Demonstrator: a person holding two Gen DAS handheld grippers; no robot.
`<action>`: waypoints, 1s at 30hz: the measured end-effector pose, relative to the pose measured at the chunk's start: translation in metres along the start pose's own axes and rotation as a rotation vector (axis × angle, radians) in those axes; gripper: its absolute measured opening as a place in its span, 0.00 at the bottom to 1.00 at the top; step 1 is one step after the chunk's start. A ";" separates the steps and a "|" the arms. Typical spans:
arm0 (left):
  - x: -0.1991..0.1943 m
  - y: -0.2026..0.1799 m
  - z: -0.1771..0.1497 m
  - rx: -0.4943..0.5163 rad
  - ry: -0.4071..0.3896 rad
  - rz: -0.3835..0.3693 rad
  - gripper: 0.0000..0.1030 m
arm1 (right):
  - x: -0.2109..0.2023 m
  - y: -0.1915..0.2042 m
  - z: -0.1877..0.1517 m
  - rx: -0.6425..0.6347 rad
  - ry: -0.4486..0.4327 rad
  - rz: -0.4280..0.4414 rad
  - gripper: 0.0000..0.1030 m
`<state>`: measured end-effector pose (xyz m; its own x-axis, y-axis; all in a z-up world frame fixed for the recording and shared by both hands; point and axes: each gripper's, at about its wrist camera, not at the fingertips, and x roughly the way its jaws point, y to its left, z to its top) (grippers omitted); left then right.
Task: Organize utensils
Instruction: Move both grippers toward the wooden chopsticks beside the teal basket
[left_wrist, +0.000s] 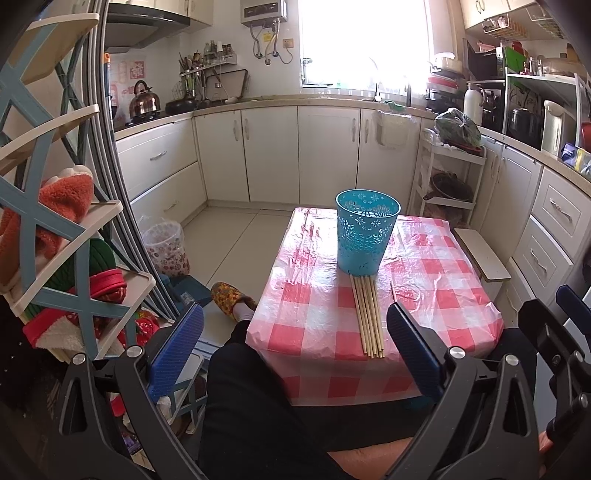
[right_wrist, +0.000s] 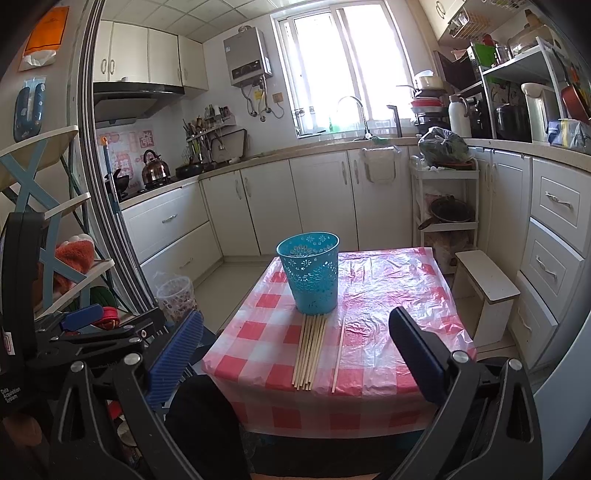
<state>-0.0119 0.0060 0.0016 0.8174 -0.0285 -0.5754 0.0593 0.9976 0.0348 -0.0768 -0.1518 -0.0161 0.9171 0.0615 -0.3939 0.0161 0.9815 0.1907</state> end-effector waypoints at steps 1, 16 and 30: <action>0.001 0.000 -0.001 0.001 0.001 -0.001 0.93 | 0.000 0.000 0.000 0.000 0.001 0.000 0.94; 0.001 -0.002 -0.001 0.004 0.003 -0.003 0.93 | 0.000 0.001 0.000 0.001 0.001 0.000 0.94; 0.001 -0.003 -0.002 0.004 0.006 -0.004 0.93 | 0.001 0.002 -0.001 0.002 0.003 0.000 0.94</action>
<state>-0.0121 0.0032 -0.0005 0.8139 -0.0322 -0.5800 0.0649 0.9973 0.0358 -0.0761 -0.1500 -0.0169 0.9160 0.0624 -0.3964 0.0165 0.9811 0.1926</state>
